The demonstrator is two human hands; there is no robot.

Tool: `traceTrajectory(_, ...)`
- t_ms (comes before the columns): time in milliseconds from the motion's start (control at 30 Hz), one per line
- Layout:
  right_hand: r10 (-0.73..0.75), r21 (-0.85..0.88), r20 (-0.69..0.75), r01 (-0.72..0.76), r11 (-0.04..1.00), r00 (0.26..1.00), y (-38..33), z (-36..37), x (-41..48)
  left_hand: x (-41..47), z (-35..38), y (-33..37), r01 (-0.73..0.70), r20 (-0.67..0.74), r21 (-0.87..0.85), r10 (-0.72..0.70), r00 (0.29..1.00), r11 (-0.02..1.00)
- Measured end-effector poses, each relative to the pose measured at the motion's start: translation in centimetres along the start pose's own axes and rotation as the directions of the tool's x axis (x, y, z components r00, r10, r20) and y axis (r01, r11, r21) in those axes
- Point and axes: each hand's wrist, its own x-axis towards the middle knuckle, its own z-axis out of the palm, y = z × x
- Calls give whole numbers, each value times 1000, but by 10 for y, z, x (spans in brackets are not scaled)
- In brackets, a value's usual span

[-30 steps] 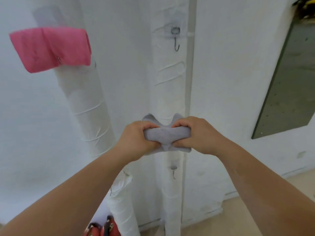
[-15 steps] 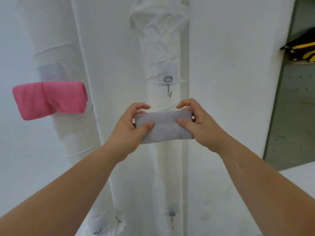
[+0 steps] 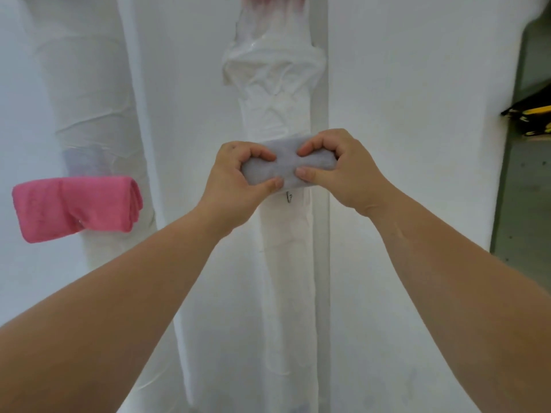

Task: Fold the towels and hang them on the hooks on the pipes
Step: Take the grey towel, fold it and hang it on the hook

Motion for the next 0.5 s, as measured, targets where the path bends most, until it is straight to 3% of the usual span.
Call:
traceTrajectory(267, -3, 76, -71, 8, 997, 997, 26, 20, -8, 0, 9, -22, 19, 19, -30, -19, 1000, 999)
traceTrajectory(500, 13, 85, -43, -9, 996, 999, 34, 24, -21, -7, 8, -30, 29, 50, -48, -27, 998, 998)
